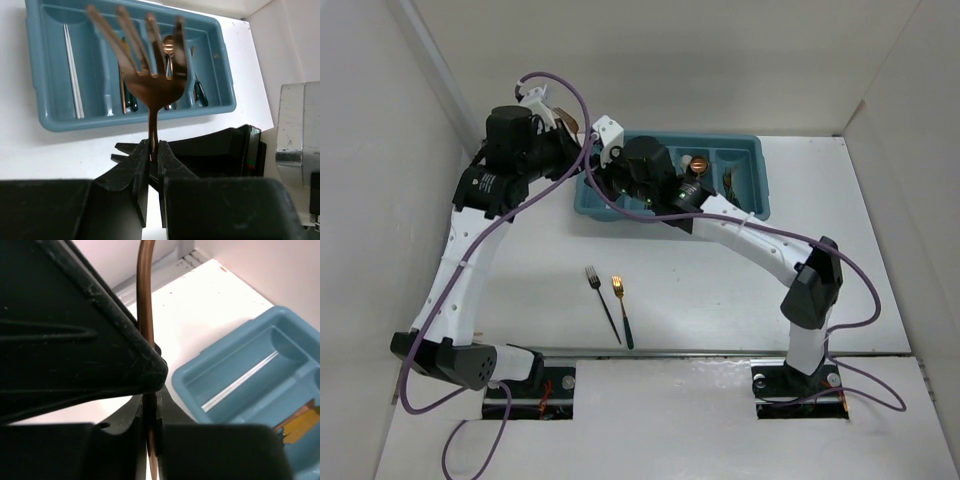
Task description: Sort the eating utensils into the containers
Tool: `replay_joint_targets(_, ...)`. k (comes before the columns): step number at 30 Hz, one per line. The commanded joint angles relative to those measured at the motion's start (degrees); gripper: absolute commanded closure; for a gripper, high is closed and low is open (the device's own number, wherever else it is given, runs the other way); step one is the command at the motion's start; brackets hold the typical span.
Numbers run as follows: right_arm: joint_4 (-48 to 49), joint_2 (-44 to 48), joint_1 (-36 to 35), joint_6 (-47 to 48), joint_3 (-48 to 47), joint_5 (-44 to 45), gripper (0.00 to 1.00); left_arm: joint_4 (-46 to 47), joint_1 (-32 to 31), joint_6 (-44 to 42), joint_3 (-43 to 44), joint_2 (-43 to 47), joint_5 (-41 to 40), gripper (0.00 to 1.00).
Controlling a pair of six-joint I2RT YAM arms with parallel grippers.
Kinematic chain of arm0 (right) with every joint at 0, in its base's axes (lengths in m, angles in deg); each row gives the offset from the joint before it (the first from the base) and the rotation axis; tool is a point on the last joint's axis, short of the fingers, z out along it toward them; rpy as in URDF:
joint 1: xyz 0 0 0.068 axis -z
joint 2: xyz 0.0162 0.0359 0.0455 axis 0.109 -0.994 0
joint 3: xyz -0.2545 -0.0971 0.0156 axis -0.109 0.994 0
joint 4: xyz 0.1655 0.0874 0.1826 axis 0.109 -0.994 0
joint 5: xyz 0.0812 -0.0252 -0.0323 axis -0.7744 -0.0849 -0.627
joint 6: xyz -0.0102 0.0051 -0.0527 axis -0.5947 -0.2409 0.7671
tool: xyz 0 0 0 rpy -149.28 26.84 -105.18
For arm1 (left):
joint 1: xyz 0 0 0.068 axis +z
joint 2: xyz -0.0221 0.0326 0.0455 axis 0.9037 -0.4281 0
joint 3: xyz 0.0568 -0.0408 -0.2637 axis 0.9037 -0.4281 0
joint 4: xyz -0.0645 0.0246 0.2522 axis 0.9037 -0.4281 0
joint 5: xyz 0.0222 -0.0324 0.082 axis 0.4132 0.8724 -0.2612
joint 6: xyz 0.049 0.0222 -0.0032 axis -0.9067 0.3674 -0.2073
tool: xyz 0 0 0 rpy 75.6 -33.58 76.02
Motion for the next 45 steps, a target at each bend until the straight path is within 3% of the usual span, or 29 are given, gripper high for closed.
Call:
replay_joint_targets(1, 4.47, 1.72, 1.29, -3.67, -2.2, 0.01, 1.0, 0.75, -0.76, 0.55, 0.64, 0.87, 1.41, 1.0)
replay_joint_targets(2, 5.27, 2.51, 1.3, -4.2, -1.32, 0.01, 1.0, 0.22, -0.76, 0.55, 0.64, 0.86, 0.63, 1.0)
replay_joint_targets(3, 6.67, 3.39, 1.82, -4.21, 0.6, 0.01, 1.0, 0.22, -0.76, -0.06, 0.64, 0.34, 0.62, 0.89)
replay_joint_targets(4, 6.68, 4.97, 2.69, -5.16, 1.58, 0.01, 1.0, -0.57, -0.76, -0.06, 0.64, -0.19, 0.62, 0.46)
replay_joint_targets(6, 6.68, 6.21, 5.23, -6.23, 3.07, 1.67, 1.0, -1.19, -0.76, -0.06, 0.64, -0.19, 0.62, 0.07)
replay_joint_targets(7, 6.68, 6.73, 6.56, -6.75, 4.91, 2.2, 1.0, -1.19, -0.76, -0.06, -0.05, -0.19, 0.1, 0.0)
replay_joint_targets(9, 5.81, 8.67, 9.72, -7.36, 7.03, 3.69, 1.0, -1.19, -0.76, -0.06, -0.59, -0.19, -2.61, 0.0)
replay_joint_targets(13, -4.36, 8.5, 22.61, -6.84, 7.4, 7.02, 1.0, -2.67, -0.23, -1.2, -3.83, 0.42, -8.76, 0.0)
replay_joint_targets(17, -17.81, 3.15, 32.2, -4.91, 5.46, 8.98, 1.0, -4.35, -0.23, -1.2, -13.04, 1.73, -9.05, 0.0)
replay_joint_targets(25, -22.32, -6.17, 36.63, -5.25, 5.98, 10.12, 0.99, -6.11, -0.23, -3.39, -34.06, 2.88, -6.32, 0.0)
replay_joint_targets(28, -22.32, -6.97, 37.85, -6.31, 6.6, 10.12, 0.89, -6.11, -0.76, -4.1, -38.55, 1.66, -6.32, 0.0)
replay_joint_targets(29, -22.32, -6.97, 37.86, -6.31, 6.6, 10.12, 0.79, -5.59, -0.76, -4.1, -39.6, 1.65, -5.54, 0.0)
replay_joint_targets(31, -22.32, -6.97, 37.86, -6.31, 5.81, 10.65, 0.7, -4.97, -1.45, -4.72, -40.31, 0.95, -4.12, 0.0)
replay_joint_targets(34, -23.37, -5.75, 37.86, -4.39, 4.41, 10.65, 0.44, -4.35, -3.56, -4.72, -41.36, -1.5, -3.6, 0.0)
replay_joint_targets(35, -23.38, -5.74, 37.86, -4.38, 4.4, 11.17, 0.44, -4.35, -3.57, -4.72, -41.37, -1.51, -3.07, 0.0)
replay_joint_targets(36, -23.99, -4.78, 37.86, -4.38, 3.79, 11.17, 0.35, -4.35, -4.35, -4.72, -42.06, -2.03, -3.07, 0.0)
replay_joint_targets(45, -23.9, 6.11, 34.7, -3.77, 9.31, 14.86, 0.35, -3.83, -7.69, -3.05, -44.71, -8.01, -2.36, 0.01)
